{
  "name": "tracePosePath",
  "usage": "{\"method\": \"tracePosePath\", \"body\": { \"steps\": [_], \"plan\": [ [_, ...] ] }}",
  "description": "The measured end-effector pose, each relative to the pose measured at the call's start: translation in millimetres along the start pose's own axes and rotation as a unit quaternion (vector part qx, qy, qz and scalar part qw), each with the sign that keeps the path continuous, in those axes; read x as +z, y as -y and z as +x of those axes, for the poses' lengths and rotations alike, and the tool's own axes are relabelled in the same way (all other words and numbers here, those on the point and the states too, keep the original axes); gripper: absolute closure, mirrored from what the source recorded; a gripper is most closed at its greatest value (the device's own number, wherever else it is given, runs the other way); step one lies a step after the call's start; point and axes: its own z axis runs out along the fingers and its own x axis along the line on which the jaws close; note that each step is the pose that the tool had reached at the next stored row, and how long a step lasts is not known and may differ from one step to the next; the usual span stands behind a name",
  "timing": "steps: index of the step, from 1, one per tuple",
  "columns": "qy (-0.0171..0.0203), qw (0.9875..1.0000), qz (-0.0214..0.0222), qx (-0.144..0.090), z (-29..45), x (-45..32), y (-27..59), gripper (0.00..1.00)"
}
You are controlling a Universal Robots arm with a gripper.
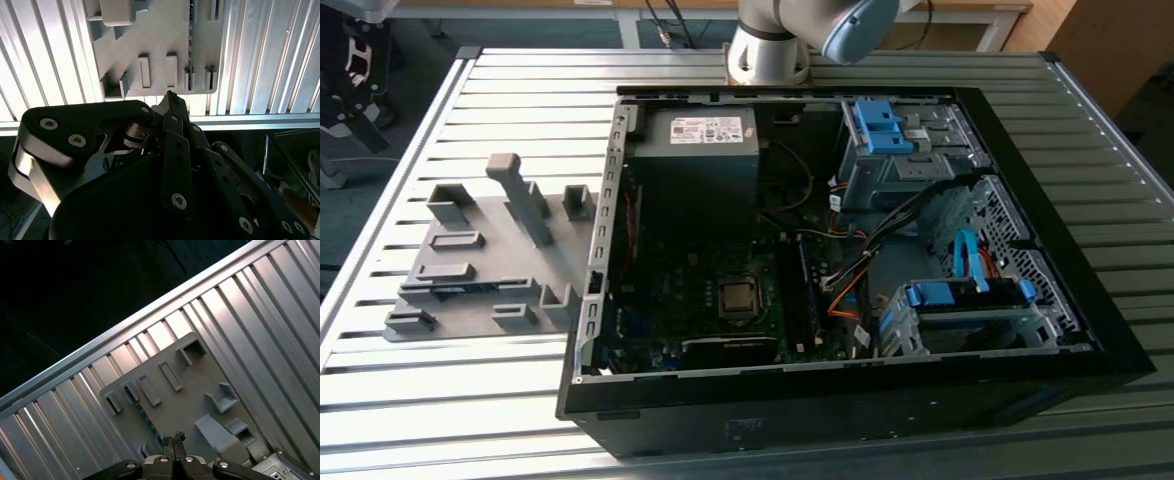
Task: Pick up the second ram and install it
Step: 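Pick up the second ram and move it above second insertion slot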
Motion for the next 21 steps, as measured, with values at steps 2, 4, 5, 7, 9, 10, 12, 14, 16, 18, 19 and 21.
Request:
{"method": "tracePosePath", "body": {
  "steps": [2,4,5,7,9,10,12,14,16,18,19,21],
  "plan": [
    [0.0,1.0,0.0,0.0,0.0,0.0,0.0,0.89],
    [0.0,1.0,0.0,0.0,0.0,0.0,0.0,0.89],
    [0.0,1.0,0.0,0.0,0.0,0.0,0.0,0.89],
    [0.0,1.0,0.0,0.0,0.0,0.0,0.0,0.89],
    [0.0,1.0,0.0,0.0,0.0,0.0,0.0,0.89],
    [0.0,1.0,0.0,0.0,0.0,0.0,0.0,0.89],
    [0.0,1.0,-0.0001,-0.002,0.0,0.0,0.0,0.89],
    [-0.0002,0.9999,-0.0003,-0.011,0.1,0.0,0.1,0.89],
    [-0.0005,0.9997,-0.0006,-0.026,0.3,0.2,0.1,0.89],
    [-0.0008,0.9991,-0.001,-0.043,0.3,0.7,0.1,0.89],
    [-0.001,0.9987,-0.0012,-0.051,0.3,0.8,0.0,0.89],
    [-0.0014,0.9976,-0.0017,-0.069,0.3,1.3,0.0,0.89]
  ]
}}
